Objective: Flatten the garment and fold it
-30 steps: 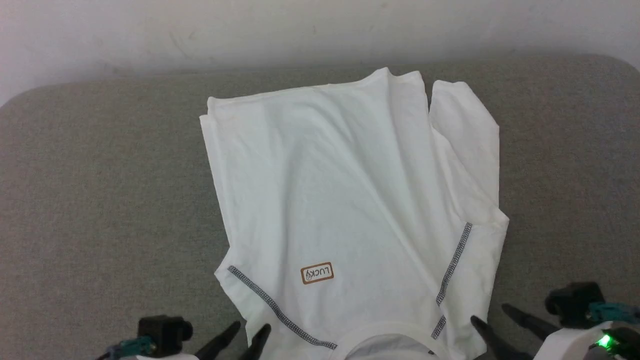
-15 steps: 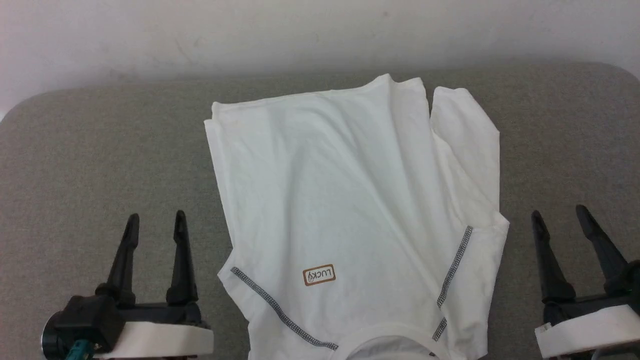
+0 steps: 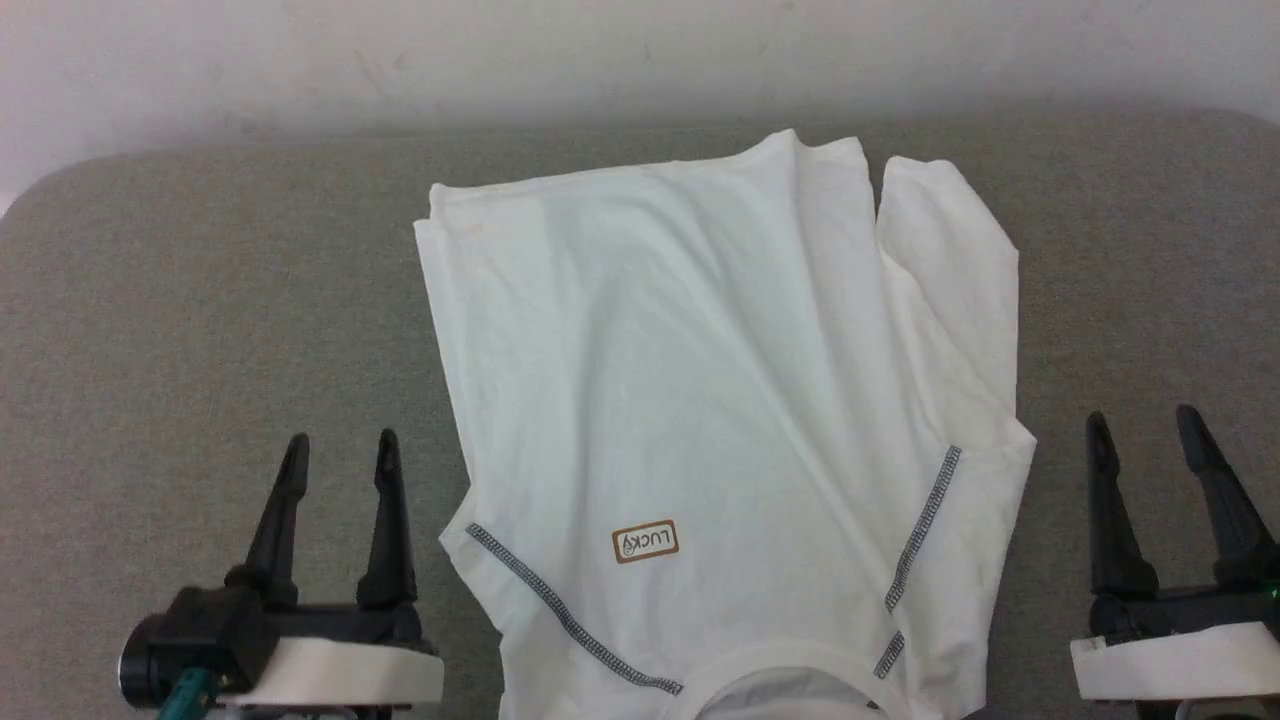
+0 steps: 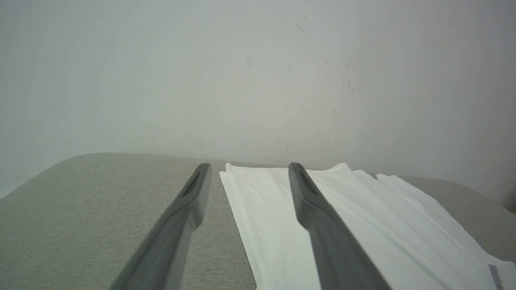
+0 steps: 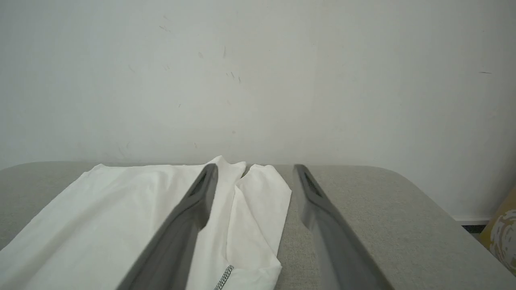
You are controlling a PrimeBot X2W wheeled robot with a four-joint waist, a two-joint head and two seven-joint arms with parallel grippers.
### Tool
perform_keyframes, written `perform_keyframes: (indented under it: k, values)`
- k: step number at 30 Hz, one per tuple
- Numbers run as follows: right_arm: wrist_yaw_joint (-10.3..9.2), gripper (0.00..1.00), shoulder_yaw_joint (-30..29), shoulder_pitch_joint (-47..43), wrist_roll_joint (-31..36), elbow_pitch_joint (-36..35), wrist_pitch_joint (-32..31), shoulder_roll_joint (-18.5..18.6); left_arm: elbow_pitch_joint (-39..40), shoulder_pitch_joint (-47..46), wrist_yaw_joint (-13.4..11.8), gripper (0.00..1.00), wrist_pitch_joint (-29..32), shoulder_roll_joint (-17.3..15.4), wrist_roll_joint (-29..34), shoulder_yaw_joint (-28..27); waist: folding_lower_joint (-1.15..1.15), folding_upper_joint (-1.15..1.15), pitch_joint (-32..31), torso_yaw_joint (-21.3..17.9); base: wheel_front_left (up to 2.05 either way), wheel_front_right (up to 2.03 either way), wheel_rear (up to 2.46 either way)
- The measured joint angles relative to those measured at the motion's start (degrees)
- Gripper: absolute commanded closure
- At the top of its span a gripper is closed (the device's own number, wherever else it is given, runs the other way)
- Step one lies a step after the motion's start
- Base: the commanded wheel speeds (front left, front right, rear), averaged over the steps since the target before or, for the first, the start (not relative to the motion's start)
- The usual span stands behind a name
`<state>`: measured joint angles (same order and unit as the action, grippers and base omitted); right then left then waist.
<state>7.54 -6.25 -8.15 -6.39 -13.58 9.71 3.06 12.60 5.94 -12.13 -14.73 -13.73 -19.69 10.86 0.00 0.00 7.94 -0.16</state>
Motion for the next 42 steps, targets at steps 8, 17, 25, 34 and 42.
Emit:
perform_keyframes:
  k: [8, 17, 25, 34, 42]
  values:
    - [0.0, 0.0, -0.1, 3.94, 0.27, -3.04, -0.11, 0.0, -1.26, -18.02, 7.77, 0.0, 12.24, -7.7, -3.47, -1.37, 0.01, 0.0, 5.04, 0.47, 0.0, 0.0, 0.0]
    - [0.0, 0.0, 2.42, 10.03, 0.53, -4.88, 0.0, -0.05, -9.28, -43.38, 12.76, 0.0, 36.3, -16.75, -9.71, -2.19, 0.02, 0.0, 13.83, 0.46, 0.0, 0.0, 0.0]
    - [0.0, 0.0, 3.31, 12.61, 0.89, -4.33, 0.07, -0.05, -20.54, -53.0, 15.84, 0.0, 48.75, -18.17, -11.17, 2.67, 0.02, 0.0, 21.04, -0.46, 0.0, 0.0, 0.0]
    - [0.0, 0.0, 2.67, 12.93, 1.58, -4.44, -0.25, -0.05, -26.08, -55.42, 15.8, 0.0, 50.52, -16.99, -13.13, 2.78, 0.01, 0.0, 24.98, -2.18, 0.0, 0.0, 0.0]
    - [0.0, 0.0, 2.58, 12.93, 2.0, -4.81, -1.18, -0.05, -27.83, -55.44, 15.88, 0.0, 50.49, -16.73, -13.59, 3.05, 0.0, 0.0, 25.7, -2.43, 0.0, 0.0, 0.0]
